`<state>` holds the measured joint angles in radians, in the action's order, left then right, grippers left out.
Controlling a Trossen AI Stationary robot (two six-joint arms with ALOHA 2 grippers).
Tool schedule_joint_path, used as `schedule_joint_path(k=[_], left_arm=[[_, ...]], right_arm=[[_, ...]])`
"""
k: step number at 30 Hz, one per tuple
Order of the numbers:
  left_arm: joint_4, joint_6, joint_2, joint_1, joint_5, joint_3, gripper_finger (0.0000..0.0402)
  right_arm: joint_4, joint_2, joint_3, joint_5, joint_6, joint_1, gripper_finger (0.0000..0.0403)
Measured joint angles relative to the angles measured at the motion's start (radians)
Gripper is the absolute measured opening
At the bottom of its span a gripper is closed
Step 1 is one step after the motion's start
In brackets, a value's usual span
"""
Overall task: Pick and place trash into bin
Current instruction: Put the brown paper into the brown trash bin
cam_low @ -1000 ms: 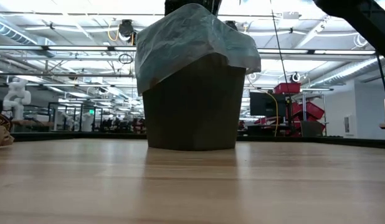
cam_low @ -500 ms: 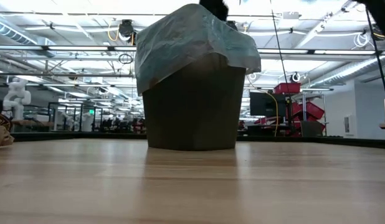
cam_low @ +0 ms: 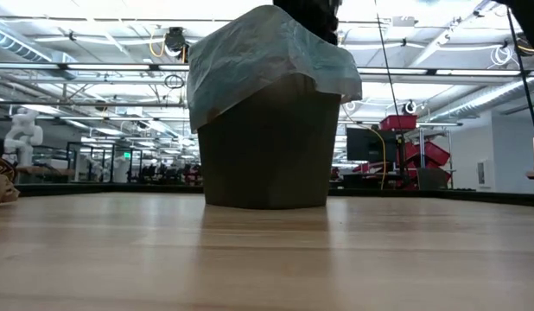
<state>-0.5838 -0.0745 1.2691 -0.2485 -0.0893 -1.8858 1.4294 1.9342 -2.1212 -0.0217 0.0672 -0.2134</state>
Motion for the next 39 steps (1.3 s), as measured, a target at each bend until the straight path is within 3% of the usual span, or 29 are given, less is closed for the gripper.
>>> schedule_joint_path(k=[11, 18, 23, 26, 32, 39], left_arm=[[-0.592, -0.183, -0.015, 0.036, 0.252, -0.001, 0.0], [-0.996, -0.208, 0.062, 0.117, 0.273, 0.001, 0.0], [-0.981, -0.258, 0.105, 0.197, 0.293, 0.058, 0.0], [-0.981, -0.31, 0.123, 0.234, 0.249, 0.118, 0.0], [-0.971, -0.619, 0.112, 0.275, -0.03, 0.289, 0.0], [-0.93, -1.008, 0.104, 0.325, -0.046, 0.426, 0.0]], right_arm=[[-0.02, -0.335, -0.002, 0.049, 0.127, -0.014, 0.0], [-0.035, -0.491, -0.002, 0.174, 0.215, 0.01, 0.0], [-0.035, -0.535, -0.002, 0.184, 0.221, 0.013, 0.0], [-0.035, -0.538, -0.001, 0.186, 0.221, 0.02, 0.0], [0.001, -0.549, -0.002, 0.183, 0.22, 0.045, 0.0], [0.083, -0.588, -0.002, 0.18, 0.217, 0.057, 0.0]])
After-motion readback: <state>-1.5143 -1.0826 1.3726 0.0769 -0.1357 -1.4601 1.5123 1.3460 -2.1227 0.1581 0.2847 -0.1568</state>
